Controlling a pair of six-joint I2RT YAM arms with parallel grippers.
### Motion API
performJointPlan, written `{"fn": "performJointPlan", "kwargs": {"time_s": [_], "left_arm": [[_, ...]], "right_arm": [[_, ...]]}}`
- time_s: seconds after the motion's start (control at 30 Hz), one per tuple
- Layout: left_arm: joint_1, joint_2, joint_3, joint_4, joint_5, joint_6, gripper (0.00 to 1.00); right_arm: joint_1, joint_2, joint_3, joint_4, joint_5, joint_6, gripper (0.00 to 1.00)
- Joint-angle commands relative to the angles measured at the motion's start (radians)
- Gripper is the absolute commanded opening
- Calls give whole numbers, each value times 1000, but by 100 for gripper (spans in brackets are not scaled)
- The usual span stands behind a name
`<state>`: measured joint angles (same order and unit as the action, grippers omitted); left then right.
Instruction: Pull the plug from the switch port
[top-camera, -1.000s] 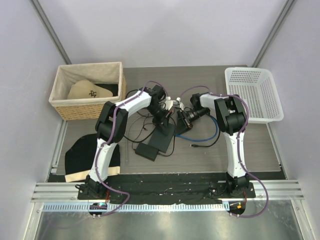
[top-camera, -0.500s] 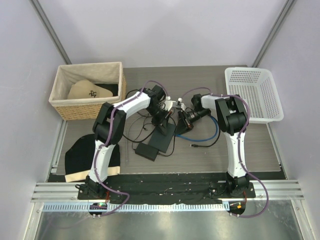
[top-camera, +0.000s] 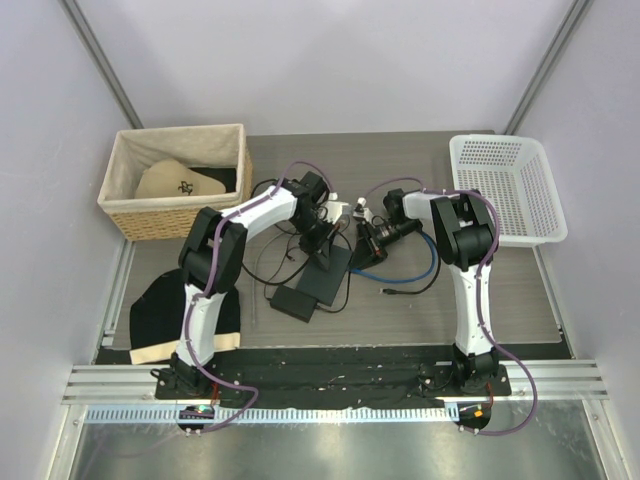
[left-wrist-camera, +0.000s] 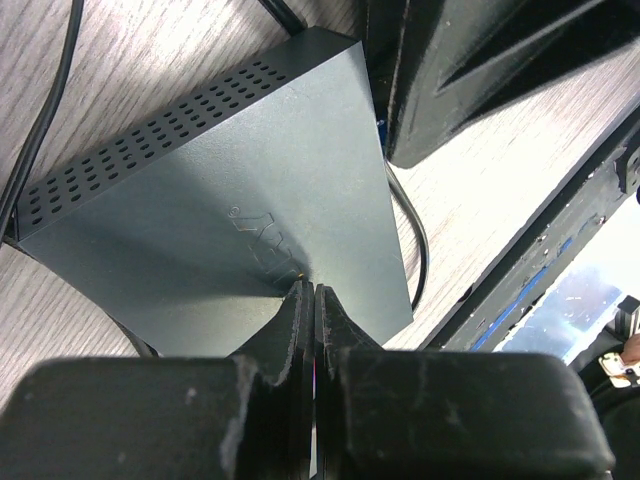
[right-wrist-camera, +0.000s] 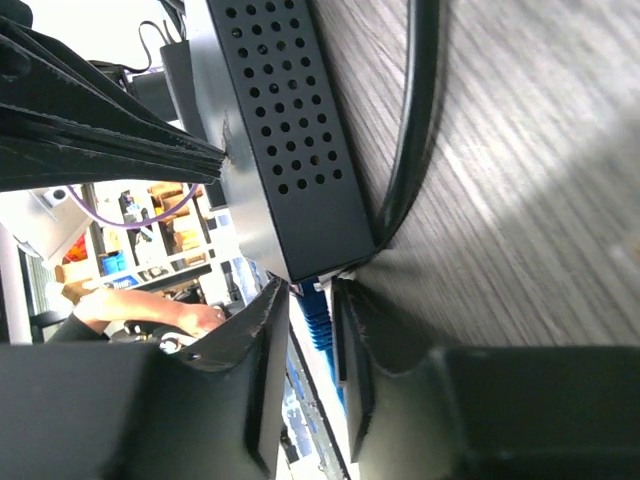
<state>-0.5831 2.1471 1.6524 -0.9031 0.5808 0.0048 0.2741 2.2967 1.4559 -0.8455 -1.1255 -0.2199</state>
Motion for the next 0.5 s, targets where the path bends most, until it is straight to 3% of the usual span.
{"fn": "performJointPlan", "kwargs": {"time_s": [0.0,0.27,0.47], "left_arm": [[-4,34,-23,29,-90,21,0],[-6,46,-40,33,-105,21,0],[-6,46,-39,35,-113,17,0]], "right_arm": [[11,4,-45,108,213,-35,27],[13,9,-60,120,253,-4,9],[11,12,-26,62,317,-42,5]]}}
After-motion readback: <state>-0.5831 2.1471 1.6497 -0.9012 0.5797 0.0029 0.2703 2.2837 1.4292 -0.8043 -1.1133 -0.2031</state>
